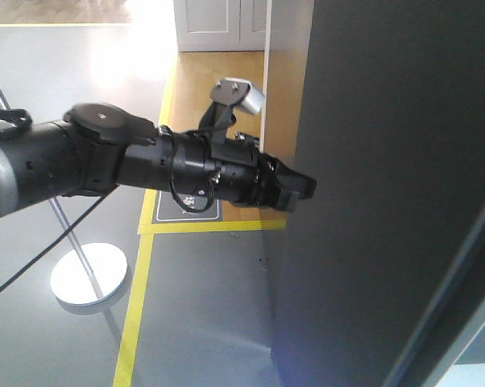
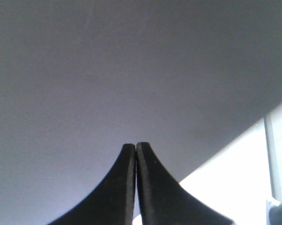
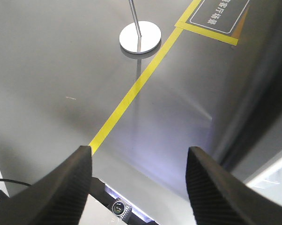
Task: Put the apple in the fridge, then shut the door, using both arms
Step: 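Push the refrigerator door toward closed with the left gripper, then pull the left arm back away from the door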
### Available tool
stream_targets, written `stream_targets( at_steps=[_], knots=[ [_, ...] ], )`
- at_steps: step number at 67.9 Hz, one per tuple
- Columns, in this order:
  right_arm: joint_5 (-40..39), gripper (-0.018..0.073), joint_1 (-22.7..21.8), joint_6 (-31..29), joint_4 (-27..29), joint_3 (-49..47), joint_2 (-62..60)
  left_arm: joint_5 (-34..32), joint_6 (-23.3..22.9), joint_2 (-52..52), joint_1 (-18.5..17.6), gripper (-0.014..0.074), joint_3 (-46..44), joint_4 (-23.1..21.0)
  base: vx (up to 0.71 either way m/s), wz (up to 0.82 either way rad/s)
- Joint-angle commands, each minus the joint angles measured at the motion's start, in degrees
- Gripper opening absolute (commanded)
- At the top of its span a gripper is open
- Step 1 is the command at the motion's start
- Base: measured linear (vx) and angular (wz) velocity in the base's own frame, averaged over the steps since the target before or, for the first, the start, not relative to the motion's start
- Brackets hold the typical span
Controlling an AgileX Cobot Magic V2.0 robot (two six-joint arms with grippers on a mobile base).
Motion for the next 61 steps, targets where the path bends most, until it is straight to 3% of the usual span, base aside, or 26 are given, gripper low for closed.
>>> stream_targets(
  at_steps=[1, 13, 23, 37, 47, 61],
  knots=[
    [-2.76, 0.0422, -0.11, -0.64, 1.20, -1.33, 0.67, -0.42, 0.29, -3.72, 0.07, -0.0006, -1.82, -4.72, 0.00, 0.00],
    [-2.76, 0.0422, -0.11, -0.64, 1.20, -1.33, 0.67, 2.26, -0.05, -5.02, 0.12, -0.0006, -1.82, -0.75, 0.00, 0.00],
    [-2.76, 0.0422, -0.11, -0.64, 1.20, -1.33, 0.67, 0.87, -5.25, -8.98, 0.12, -0.0006, -1.82, 5.69, 0.00, 0.00],
    [-2.76, 0.0422, -0.11, -0.64, 1.95, -1.33, 0.67, -2.74, -22.56, -18.77, 0.12, -0.0006, 0.70, 26.65, 0.00, 0.00],
    [-2.76, 0.0422, -0.11, -0.64, 3.62, -1.33, 0.67, -8.34, -32.36, -27.75, 0.12, -0.0006, 8.33, 40.67, 0.00, 0.00],
    [-3.60, 0.0422, -0.11, -0.64, 4.19, -1.33, 0.67, -10.78, -47.22, -38.78, 0.12, -0.0006, 19.47, 58.24, 0.00, 0.00]
  ],
)
